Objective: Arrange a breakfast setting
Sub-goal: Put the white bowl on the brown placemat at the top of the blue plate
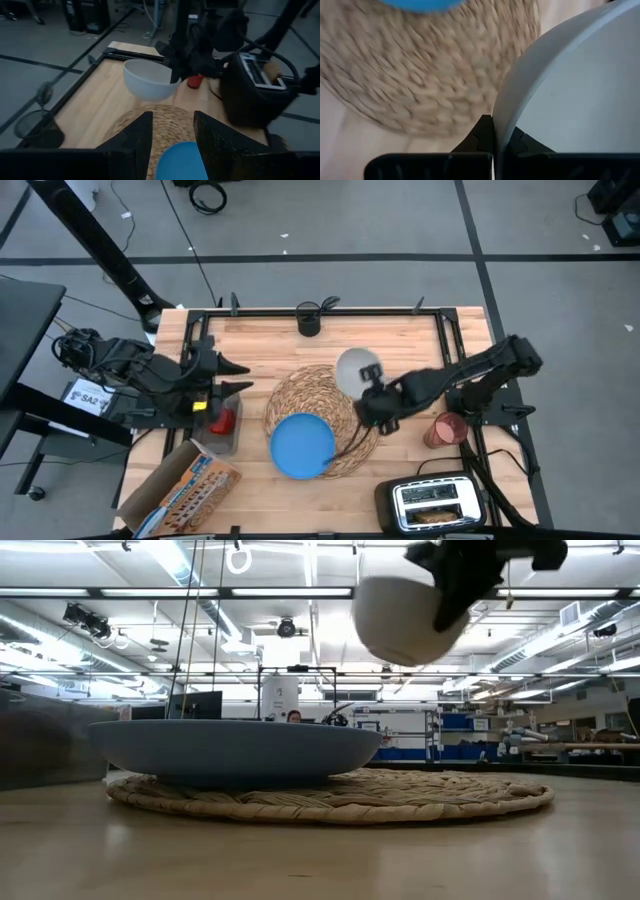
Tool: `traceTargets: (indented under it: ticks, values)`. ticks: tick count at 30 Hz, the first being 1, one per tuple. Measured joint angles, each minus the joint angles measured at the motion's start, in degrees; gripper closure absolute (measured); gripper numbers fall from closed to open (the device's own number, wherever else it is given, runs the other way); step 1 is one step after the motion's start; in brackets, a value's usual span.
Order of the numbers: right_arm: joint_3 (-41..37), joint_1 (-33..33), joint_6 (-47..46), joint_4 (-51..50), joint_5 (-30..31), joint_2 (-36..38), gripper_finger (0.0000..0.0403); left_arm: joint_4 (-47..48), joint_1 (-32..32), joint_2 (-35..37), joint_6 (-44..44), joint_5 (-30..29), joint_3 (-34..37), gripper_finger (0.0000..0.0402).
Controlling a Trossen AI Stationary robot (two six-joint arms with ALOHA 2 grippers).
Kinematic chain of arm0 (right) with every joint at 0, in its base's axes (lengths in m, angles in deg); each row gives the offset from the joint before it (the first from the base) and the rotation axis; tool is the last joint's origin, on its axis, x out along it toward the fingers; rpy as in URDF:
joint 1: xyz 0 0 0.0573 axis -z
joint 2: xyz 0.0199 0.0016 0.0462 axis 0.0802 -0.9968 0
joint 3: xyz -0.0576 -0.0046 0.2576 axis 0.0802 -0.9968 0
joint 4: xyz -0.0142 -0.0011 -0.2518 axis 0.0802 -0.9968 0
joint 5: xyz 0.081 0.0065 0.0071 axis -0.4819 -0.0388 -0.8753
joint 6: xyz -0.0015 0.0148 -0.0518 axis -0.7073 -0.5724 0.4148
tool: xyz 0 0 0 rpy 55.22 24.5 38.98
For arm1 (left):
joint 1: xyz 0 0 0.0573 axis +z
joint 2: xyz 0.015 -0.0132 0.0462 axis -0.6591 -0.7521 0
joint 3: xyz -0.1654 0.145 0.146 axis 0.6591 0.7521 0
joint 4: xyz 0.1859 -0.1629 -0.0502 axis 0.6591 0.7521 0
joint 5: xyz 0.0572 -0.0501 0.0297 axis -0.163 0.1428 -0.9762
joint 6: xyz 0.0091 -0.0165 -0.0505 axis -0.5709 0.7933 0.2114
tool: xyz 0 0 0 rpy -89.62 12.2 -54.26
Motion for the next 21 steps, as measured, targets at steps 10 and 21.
traceTargets:
  ticks: [10, 21]
  values:
    - [2.8, -5.4, 1.5, 1.0, -2.0, -7.9, 0.0397, -1.6, -4.6, -0.1, 0.0, 0.0, 0.0, 0.0253]
    - [2.1, -3.8, 2.2, 5.0, -5.1, -11.5, 0.0397, -2.9, -4.6, -0.1, -0.8, 0.0, 0.0, 0.0253]
